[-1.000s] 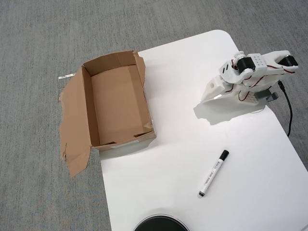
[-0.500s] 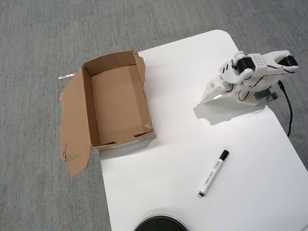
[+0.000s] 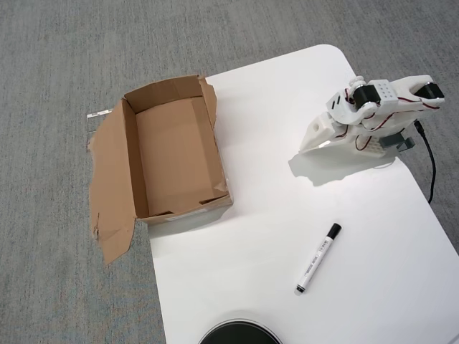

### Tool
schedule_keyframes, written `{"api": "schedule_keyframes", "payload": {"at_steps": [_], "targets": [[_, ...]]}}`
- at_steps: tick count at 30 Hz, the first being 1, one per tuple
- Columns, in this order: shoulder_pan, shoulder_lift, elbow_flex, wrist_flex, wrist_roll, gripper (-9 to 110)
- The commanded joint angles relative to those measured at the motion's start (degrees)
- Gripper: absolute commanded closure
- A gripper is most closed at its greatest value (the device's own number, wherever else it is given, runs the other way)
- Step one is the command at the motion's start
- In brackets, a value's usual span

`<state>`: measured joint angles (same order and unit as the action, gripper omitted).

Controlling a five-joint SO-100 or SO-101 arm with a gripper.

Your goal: Grasp a pen and put it in the box.

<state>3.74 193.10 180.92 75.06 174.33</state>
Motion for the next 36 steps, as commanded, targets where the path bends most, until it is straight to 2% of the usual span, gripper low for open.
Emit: {"api": "schedule_keyframes", "payload": {"at_steps": [1, 7, 26, 31, 36], "targets": [[-0.22, 3.34, 1.54, 0.35, 0.31, 99], [-0.31, 3.34, -0.75, 0.18, 0.31, 99], [-0.31, 2.11, -30.81, 0.26, 0.22, 100], [-0.4, -8.35, -41.44, 0.26, 0.22, 100], [-0.4, -23.82, -59.46, 0.26, 0.22, 100]]}}
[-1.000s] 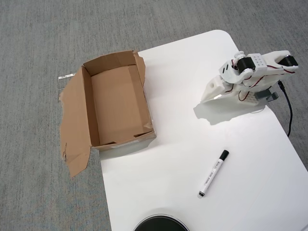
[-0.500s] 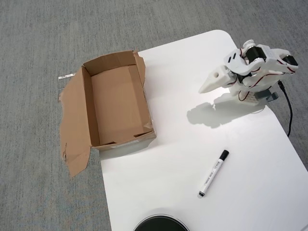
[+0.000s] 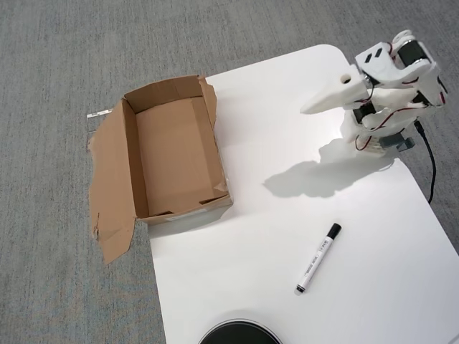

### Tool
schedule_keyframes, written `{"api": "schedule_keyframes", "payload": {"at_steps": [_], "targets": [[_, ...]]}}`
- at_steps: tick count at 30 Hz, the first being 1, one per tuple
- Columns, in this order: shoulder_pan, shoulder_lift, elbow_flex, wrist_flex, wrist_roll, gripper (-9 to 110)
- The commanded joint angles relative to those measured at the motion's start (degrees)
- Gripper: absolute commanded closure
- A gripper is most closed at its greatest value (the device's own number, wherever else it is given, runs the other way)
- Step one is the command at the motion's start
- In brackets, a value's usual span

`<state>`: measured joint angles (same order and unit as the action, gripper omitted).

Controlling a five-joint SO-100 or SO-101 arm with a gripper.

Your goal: Grasp a pen and put it in the box.

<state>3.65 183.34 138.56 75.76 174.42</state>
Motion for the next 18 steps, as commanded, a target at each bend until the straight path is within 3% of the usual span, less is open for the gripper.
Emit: {"api": "schedule_keyframes", "payload": {"at_steps": [1, 10, 18], "targets": [[-0.4, -17.14, -20.7, -0.44, 0.13, 100], [-9.8, -38.76, -46.54, 0.44, 0.92, 99], [-16.04, -43.68, -51.55, 0.44, 1.54, 99]]}}
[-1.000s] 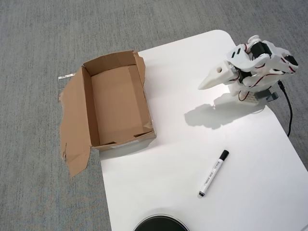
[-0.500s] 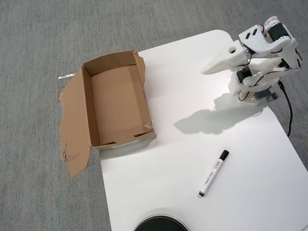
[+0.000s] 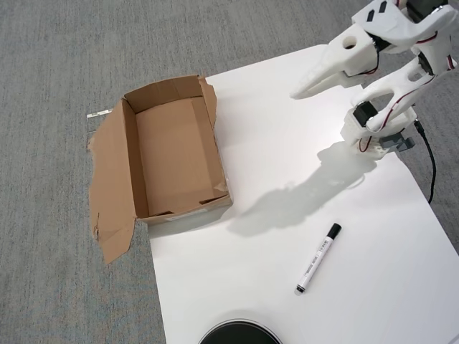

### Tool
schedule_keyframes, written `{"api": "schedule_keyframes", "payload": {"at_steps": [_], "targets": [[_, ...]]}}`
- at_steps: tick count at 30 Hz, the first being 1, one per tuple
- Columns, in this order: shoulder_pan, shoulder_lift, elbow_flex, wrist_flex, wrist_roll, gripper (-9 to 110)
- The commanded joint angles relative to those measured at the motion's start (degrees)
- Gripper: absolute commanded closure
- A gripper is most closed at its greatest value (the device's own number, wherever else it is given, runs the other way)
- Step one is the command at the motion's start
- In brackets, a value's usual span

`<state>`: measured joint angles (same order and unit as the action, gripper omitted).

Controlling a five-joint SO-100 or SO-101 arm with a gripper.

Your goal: Grasp a pen and put it in the box.

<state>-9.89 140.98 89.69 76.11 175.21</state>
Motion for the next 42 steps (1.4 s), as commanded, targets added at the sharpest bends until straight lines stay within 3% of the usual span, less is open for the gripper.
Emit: {"api": "schedule_keyframes", "payload": {"at_steps": [1, 8, 13, 16, 23, 38, 42], "targets": [[-3.12, -1.32, -2.42, 0.09, 1.98, 99], [-9.27, -0.97, -2.15, 2.29, 19.64, 99], [-15.95, -0.35, -2.15, 9.93, 36.61, 99], [-19.29, -0.26, -2.15, 16.7, 41.44, 99], [-20.43, 2.55, -2.33, 31.9, 41.44, 99], [-20.52, 2.64, -2.07, 32.26, 41.18, 100], [-20.52, 2.2, -1.8, 32.26, 34.06, 100]]}}
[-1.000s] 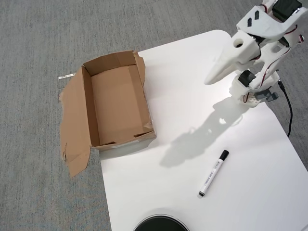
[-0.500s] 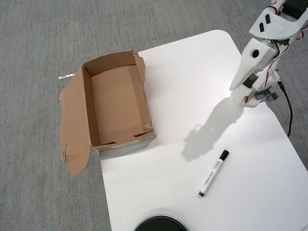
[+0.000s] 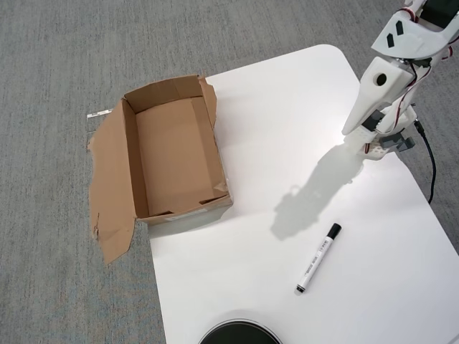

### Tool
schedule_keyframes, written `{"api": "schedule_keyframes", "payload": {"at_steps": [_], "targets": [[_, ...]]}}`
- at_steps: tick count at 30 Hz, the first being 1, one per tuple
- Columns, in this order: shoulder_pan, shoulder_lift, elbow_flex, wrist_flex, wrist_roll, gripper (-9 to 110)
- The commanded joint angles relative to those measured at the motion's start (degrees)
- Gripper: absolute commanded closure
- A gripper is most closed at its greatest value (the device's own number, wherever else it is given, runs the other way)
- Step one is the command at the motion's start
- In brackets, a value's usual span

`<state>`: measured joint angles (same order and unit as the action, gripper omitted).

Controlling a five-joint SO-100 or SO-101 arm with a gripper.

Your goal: Grasp a pen and put it in the box.

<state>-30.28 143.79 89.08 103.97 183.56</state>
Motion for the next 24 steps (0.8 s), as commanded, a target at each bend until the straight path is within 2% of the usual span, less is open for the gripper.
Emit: {"api": "schedule_keyframes", "payload": {"at_steps": [1, 17, 24], "targets": [[-0.13, -0.62, -0.57, 4.39, 21.49, 100], [1.1, -0.44, 21.4, 4.39, -71.85, 100], [1.19, -0.53, 22.28, 4.39, -99.71, 100]]}}
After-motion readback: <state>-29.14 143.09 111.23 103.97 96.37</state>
